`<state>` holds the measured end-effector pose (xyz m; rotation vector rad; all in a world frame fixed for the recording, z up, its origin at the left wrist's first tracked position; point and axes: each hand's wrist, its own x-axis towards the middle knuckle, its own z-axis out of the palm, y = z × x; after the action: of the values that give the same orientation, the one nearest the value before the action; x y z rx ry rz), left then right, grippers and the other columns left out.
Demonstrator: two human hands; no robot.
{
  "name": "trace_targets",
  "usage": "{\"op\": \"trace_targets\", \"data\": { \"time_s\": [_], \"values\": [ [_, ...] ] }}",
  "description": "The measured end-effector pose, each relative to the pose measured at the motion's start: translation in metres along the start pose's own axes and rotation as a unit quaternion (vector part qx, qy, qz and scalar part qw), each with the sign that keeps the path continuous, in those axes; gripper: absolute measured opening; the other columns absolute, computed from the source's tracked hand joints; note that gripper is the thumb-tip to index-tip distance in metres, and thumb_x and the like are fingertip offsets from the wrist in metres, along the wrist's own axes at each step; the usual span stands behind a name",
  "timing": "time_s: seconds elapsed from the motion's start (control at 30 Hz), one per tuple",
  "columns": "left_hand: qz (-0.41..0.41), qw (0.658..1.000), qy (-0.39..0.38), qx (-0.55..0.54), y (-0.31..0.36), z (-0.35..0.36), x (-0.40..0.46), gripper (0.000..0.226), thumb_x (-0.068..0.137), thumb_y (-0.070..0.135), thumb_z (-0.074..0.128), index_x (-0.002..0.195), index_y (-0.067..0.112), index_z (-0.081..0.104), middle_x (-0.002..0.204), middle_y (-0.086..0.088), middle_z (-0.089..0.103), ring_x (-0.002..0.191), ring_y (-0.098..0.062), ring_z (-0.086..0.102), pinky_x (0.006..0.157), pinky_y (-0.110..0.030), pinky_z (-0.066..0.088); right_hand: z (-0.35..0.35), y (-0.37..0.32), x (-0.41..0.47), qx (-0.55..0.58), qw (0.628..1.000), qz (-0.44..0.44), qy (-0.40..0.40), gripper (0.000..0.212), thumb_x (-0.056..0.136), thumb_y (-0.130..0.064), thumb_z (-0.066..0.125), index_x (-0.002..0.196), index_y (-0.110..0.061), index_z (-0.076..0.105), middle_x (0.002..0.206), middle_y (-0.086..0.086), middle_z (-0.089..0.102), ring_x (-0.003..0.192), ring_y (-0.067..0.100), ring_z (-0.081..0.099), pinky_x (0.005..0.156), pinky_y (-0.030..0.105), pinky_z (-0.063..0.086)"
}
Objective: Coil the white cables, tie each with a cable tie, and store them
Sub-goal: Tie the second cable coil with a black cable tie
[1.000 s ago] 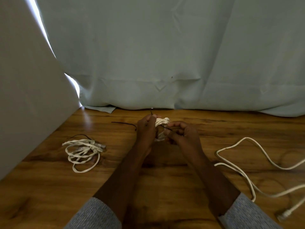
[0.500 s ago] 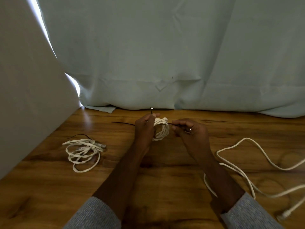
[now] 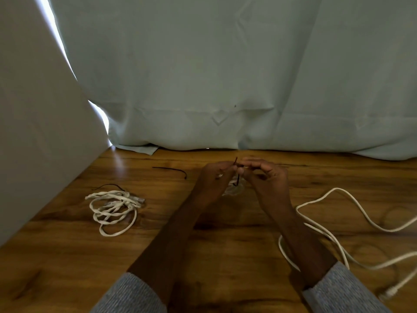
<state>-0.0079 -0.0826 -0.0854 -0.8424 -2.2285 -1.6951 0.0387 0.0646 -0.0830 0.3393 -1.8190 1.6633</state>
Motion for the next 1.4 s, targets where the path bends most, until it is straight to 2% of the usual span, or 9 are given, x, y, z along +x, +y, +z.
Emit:
{"op": "trace_targets", "data": {
  "time_s": [0.13,0.23,0.37,0.5,0.67,0.83,1.13,1.3,1.4],
  "values": [
    [-0.033,0.994,-0.090,-0.054,0.003,0.003,-0.006,0.028,0.103,0.022,0.052,0.102,0.006,0.074,0.091,-0.009,0.075,0.083,-0.024,0.072,0.071,-0.035,0.055,-0.002,-0.001,0.001,0.024,0.999,0.032,-0.009,0.023,0.079,0.004,0.078,0.094,-0.013,0.077,0.095,-0.003,0.078,0.094,0.010,0.072,0.078,0.022,0.056],
    [-0.096,0.985,-0.108,-0.090,0.006,0.002,-0.006,0.028,0.103,0.022,0.052,0.098,0.008,0.076,0.087,-0.017,0.074,0.074,-0.021,0.068,0.061,-0.028,0.048,-0.001,0.002,0.000,0.051,0.996,0.071,-0.003,0.025,0.079,0.003,0.078,0.089,-0.019,0.078,0.086,0.000,0.079,0.082,0.015,0.073,0.073,0.026,0.058],
    [-0.131,0.977,-0.122,-0.112,0.011,-0.001,-0.007,0.030,0.104,0.016,0.046,0.099,0.003,0.073,0.076,-0.003,0.071,0.060,-0.005,0.064,0.052,-0.019,0.043,0.001,0.003,0.000,0.070,0.993,0.093,0.008,0.021,0.082,0.004,0.075,0.092,-0.015,0.077,0.083,0.002,0.078,0.075,0.013,0.073,0.068,0.025,0.058],
    [-0.125,0.979,-0.078,-0.143,0.009,0.000,-0.006,0.029,0.104,0.027,0.047,0.106,0.004,0.064,0.090,-0.019,0.066,0.072,-0.021,0.060,0.058,-0.026,0.043,-0.002,0.004,0.002,0.062,0.992,0.103,0.039,0.017,0.082,0.001,0.077,0.096,-0.007,0.076,0.079,0.003,0.078,0.068,0.010,0.071,0.062,0.021,0.055],
    [-0.080,0.989,-0.065,-0.109,0.013,0.005,-0.007,0.011,0.095,0.015,0.065,0.091,0.005,0.066,0.063,0.011,0.065,0.050,0.004,0.055,0.051,-0.015,0.042,-0.008,0.008,0.004,0.030,0.992,0.113,0.037,0.017,0.083,-0.002,0.077,0.100,-0.006,0.077,0.082,0.004,0.078,0.069,0.008,0.072,0.060,0.018,0.053],
    [-0.091,0.990,-0.022,-0.106,0.011,0.006,-0.005,0.008,0.093,0.009,0.066,0.086,0.005,0.069,0.056,0.015,0.063,0.044,0.006,0.050,0.047,-0.011,0.038,-0.013,0.007,0.006,-0.003,0.995,0.104,-0.008,0.020,0.085,-0.003,0.075,0.096,-0.020,0.077,0.086,-0.001,0.079,0.075,0.009,0.073,0.067,0.023,0.057],
    [-0.117,0.980,-0.021,-0.158,0.015,0.012,-0.009,0.011,0.092,0.012,0.068,0.090,0.004,0.074,0.064,0.002,0.065,0.041,-0.009,0.044,0.045,-0.020,0.034,-0.011,0.002,0.005,0.021,0.993,0.116,0.026,0.016,0.085,-0.005,0.075,0.099,-0.012,0.077,0.089,0.004,0.079,0.083,0.014,0.075,0.070,0.022,0.056],
    [-0.115,0.969,-0.025,-0.219,0.014,0.008,-0.008,0.013,0.093,0.011,0.064,0.086,0.009,0.074,0.073,-0.014,0.065,0.040,-0.010,0.040,0.042,-0.020,0.032,-0.020,-0.003,0.009,0.079,0.980,0.181,-0.018,0.030,0.088,-0.001,0.071,0.116,-0.011,0.068,0.100,0.006,0.079,0.091,0.016,0.075,0.070,0.022,0.058],
    [-0.109,0.967,-0.046,-0.224,0.015,0.009,-0.010,0.016,0.094,0.011,0.063,0.084,0.013,0.075,0.068,-0.015,0.062,0.039,-0.010,0.039,0.041,-0.018,0.030,-0.020,-0.005,0.009,0.083,0.980,0.180,-0.028,0.025,0.085,0.006,0.071,0.107,-0.006,0.070,0.096,0.008,0.079,0.087,0.017,0.075,0.074,0.024,0.060]
  ]
}}
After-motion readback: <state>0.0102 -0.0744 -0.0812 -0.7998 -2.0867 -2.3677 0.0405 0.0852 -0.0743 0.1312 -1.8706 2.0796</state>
